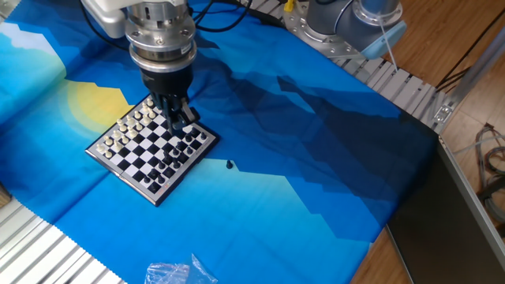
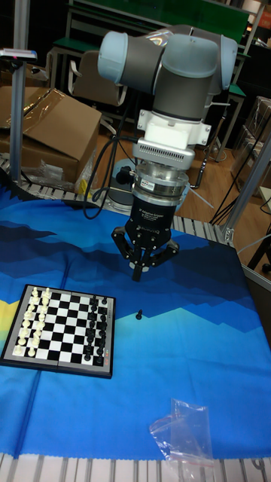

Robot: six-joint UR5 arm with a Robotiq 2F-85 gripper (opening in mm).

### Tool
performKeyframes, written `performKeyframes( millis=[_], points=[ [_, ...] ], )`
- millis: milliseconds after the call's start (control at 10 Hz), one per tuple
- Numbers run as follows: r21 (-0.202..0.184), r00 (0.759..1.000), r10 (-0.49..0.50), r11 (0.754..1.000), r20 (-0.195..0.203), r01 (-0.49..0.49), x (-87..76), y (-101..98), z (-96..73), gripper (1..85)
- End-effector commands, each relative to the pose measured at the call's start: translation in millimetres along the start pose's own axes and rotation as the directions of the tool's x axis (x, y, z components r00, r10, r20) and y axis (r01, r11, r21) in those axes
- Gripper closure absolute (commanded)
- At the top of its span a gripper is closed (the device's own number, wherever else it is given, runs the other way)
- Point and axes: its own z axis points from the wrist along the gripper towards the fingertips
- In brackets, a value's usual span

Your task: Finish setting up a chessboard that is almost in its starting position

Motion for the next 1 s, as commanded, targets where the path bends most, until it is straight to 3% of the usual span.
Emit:
performKeyframes(
  millis=[0,300,900],
  points=[
    [0.001,1.0,0.025,1.0,0.006,-0.025,-1.8,-1.0,-2.7,84.7],
    [0.007,1.0,0.015,1.0,0.009,-0.015,-3.2,-1.8,-3.0,84.7],
    [-0.027,1.0,0.022,0.999,0.005,-0.022,-9.6,-1.4,-7.6,84.7]
  ],
)
